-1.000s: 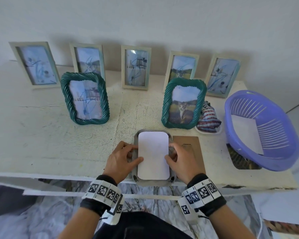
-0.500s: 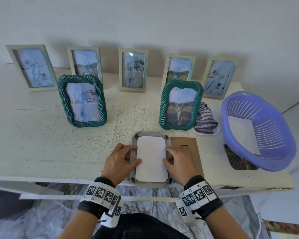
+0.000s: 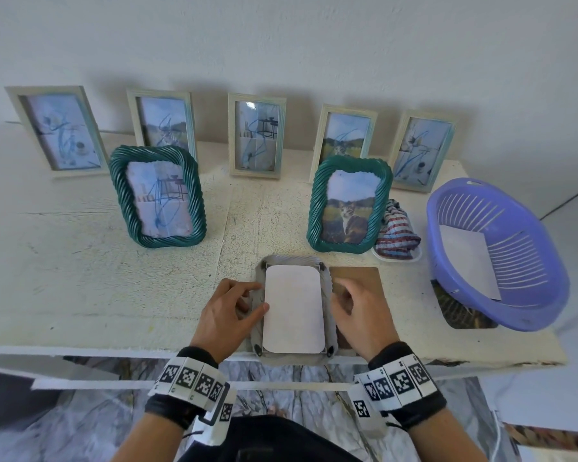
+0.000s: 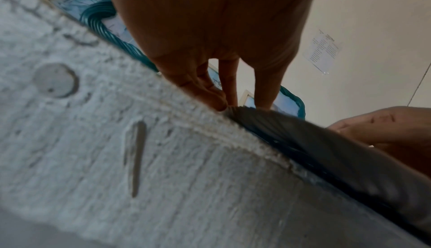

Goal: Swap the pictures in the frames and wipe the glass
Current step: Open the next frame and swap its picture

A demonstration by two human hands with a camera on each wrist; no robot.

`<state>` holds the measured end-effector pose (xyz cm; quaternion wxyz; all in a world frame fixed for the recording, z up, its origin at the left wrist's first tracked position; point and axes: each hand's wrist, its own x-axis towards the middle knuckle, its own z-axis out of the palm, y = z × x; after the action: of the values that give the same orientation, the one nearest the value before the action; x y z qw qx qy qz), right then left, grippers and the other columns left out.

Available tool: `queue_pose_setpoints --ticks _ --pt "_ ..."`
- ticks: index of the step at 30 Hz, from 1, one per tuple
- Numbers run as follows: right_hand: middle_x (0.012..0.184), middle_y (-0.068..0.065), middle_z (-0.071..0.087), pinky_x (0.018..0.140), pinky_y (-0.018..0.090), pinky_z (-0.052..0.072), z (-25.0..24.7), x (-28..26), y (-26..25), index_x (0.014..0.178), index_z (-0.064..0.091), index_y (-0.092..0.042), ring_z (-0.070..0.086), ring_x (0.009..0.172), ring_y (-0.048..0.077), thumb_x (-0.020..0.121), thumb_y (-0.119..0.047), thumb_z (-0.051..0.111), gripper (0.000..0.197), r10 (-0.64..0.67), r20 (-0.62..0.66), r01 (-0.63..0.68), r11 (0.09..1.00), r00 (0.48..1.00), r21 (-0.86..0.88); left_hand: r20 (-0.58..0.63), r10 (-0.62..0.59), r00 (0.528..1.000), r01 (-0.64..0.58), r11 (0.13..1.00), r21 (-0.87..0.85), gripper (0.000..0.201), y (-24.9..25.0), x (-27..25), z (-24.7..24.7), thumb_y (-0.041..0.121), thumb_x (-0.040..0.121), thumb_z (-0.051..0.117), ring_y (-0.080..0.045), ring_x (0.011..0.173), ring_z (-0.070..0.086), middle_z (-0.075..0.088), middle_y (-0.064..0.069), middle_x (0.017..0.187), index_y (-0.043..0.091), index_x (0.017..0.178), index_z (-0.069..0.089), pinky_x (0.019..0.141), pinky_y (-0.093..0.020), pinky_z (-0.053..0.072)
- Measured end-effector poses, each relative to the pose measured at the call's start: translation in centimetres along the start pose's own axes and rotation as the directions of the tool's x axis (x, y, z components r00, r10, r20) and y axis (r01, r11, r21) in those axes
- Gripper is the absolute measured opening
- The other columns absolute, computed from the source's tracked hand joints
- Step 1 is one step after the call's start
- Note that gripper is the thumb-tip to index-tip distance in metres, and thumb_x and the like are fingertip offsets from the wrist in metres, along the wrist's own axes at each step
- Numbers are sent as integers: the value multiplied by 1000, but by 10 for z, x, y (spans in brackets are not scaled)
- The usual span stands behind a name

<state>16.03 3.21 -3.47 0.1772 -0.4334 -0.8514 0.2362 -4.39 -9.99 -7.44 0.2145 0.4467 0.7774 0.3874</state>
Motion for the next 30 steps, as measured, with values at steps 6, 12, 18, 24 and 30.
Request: queue_pose_setpoints --ticks 6,12,18,24,30 --pt "121 11 50 76 36 45 -14 -9 17 120 54 -13 46 107 30 84 -55 53 56 323 39 -268 844 946 -465 38 5 999 -4 999 -38 30 0 -6 -2 26 86 71 2 82 61 52 15 105 26 115 65 71 -17 53" --pt "125 11 42 83 37 44 -14 -18 25 122 53 -11 42 112 30 81 -50 61 57 399 54 -364 877 915 -313 35 -7 999 11 994 -109 28 1 -9 -2 14 86 69 3 80 63 55 11 106 24 113 66 65 -11 51" --pt "117 5 38 77 33 39 -21 -22 13 105 55 -14 41 110 29 73 -51 69 51 391 -48 -394 911 919 -124 41 17 999 -14 997 -82 26 -1 -10 1 16 87 69 2 81 63 54 10 105 21 112 67 66 -11 50" --pt "108 -1 35 71 25 39 3 -20 -28 98 49 -18 38 98 18 75 -61 61 51 220 70 -204 962 973 -183 37 25 999 -24 999 -32 25 -1 -11 4 20 86 70 0 79 63 51 14 104 23 111 67 70 -14 51" --pt "112 3 37 69 28 44 26 -8 -50 106 49 -14 40 101 21 76 -64 56 59 168 103 -138 958 980 -251 30 39 999 -39 999 5 26 -1 -12 4 23 86 71 1 77 63 51 11 107 26 111 68 71 -22 55"
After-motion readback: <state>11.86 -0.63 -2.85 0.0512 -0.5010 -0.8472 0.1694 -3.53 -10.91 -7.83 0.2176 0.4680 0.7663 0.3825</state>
